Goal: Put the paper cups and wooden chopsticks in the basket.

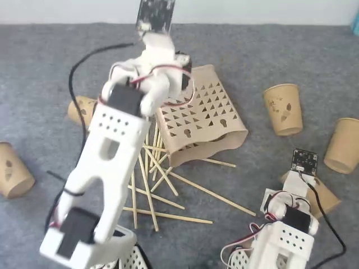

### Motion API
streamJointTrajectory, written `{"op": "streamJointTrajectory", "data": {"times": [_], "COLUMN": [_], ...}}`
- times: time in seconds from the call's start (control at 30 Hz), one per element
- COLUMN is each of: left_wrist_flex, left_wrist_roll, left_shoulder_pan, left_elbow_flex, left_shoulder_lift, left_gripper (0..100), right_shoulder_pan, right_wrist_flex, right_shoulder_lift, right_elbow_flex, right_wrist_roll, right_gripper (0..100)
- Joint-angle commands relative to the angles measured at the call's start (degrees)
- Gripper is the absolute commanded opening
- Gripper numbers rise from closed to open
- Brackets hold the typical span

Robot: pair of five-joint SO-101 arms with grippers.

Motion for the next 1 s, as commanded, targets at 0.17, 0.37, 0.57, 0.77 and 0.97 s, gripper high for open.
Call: {"op": "streamJointTrajectory", "data": {"times": [0.17, 0.37, 0.57, 0.77, 0.97], "left_wrist_flex": [24.5, 29.8, 18.1, 10.0, 12.4], "left_wrist_roll": [-10.0, -15.6, -17.6, -20.0, -20.3], "left_shoulder_pan": [2.3, 4.4, 4.4, 3.9, 3.9], "left_elbow_flex": [-12.0, -3.0, 24.6, 51.0, 66.5], "left_shoulder_lift": [2.5, -6.1, -26.7, -49.8, -68.8], "left_gripper": [2, 3, 4, 14, 26], "right_shoulder_pan": [2.2, 2.1, 2.1, 2.1, 2.1], "right_wrist_flex": [-1.3, -1.3, -1.3, -1.3, -1.3], "right_shoulder_lift": [-0.2, -0.2, -0.2, -0.2, -0.2], "right_elbow_flex": [-1.8, -1.8, -1.8, -1.8, -1.8], "right_wrist_roll": [0.6, 0.6, 0.6, 0.6, 0.6], "right_gripper": [0.6, 0.6, 0.6, 0.6, 0.6]}}
